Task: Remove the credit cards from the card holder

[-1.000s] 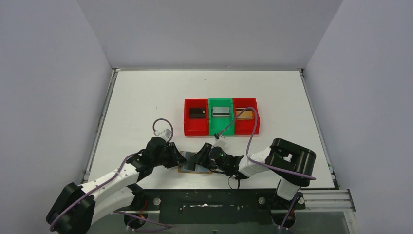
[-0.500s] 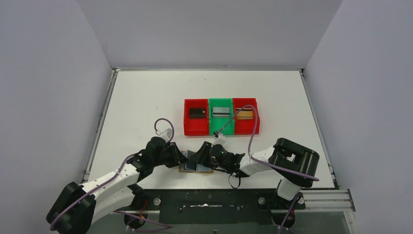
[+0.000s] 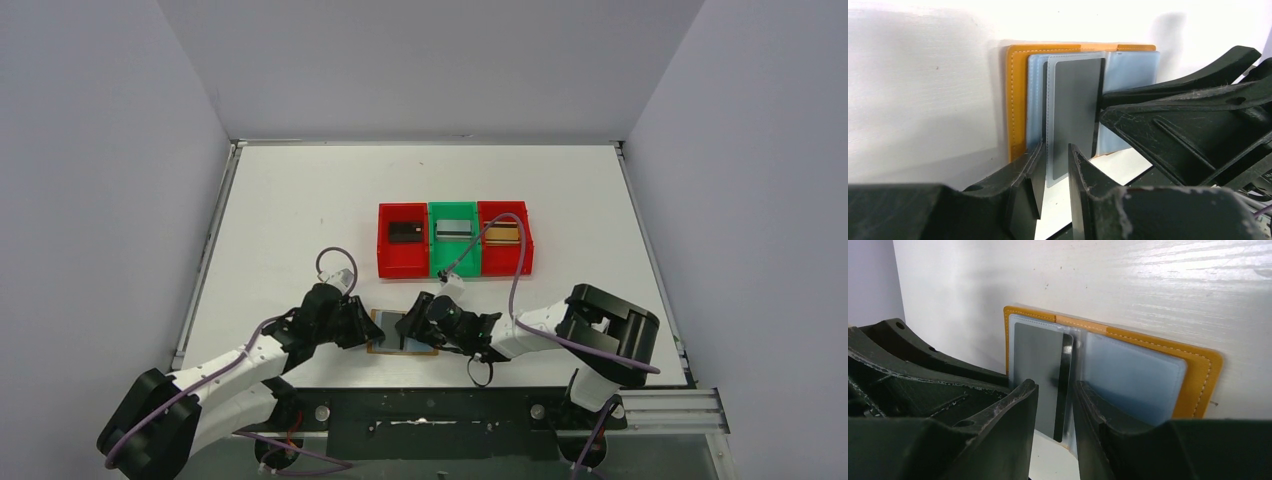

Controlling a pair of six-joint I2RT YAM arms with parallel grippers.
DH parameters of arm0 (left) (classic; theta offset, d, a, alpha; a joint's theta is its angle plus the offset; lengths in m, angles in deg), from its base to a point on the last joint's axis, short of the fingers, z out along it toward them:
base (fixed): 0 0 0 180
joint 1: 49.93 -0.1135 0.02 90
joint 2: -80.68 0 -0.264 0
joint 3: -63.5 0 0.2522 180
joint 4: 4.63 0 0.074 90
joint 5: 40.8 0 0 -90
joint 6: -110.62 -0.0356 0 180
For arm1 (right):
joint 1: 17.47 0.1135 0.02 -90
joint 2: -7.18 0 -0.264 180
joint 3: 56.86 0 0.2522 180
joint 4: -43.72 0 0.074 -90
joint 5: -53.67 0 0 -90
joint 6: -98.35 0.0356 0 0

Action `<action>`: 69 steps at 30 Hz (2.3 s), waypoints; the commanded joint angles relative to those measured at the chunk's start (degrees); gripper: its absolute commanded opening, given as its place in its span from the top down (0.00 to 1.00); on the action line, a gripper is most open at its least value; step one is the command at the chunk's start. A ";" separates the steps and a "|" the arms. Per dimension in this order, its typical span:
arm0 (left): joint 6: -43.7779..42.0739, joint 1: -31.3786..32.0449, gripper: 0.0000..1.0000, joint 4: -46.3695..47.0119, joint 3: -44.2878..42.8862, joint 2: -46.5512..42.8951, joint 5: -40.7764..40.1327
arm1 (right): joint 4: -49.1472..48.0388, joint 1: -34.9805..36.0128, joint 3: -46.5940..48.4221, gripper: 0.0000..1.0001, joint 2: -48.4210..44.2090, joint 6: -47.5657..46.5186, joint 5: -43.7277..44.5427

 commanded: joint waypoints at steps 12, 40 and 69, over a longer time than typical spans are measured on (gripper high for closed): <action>-3.01 0.18 0.87 2.04 -1.20 0.59 0.81 | -5.49 0.29 -1.73 0.76 1.63 3.59 2.08; -3.49 0.14 0.97 1.85 -0.92 2.11 1.05 | -22.32 -1.67 -9.20 0.91 2.93 6.50 -1.70; -3.70 0.16 1.00 -0.94 -2.24 0.24 -0.52 | -18.30 -1.95 -8.71 0.95 1.89 5.09 -2.18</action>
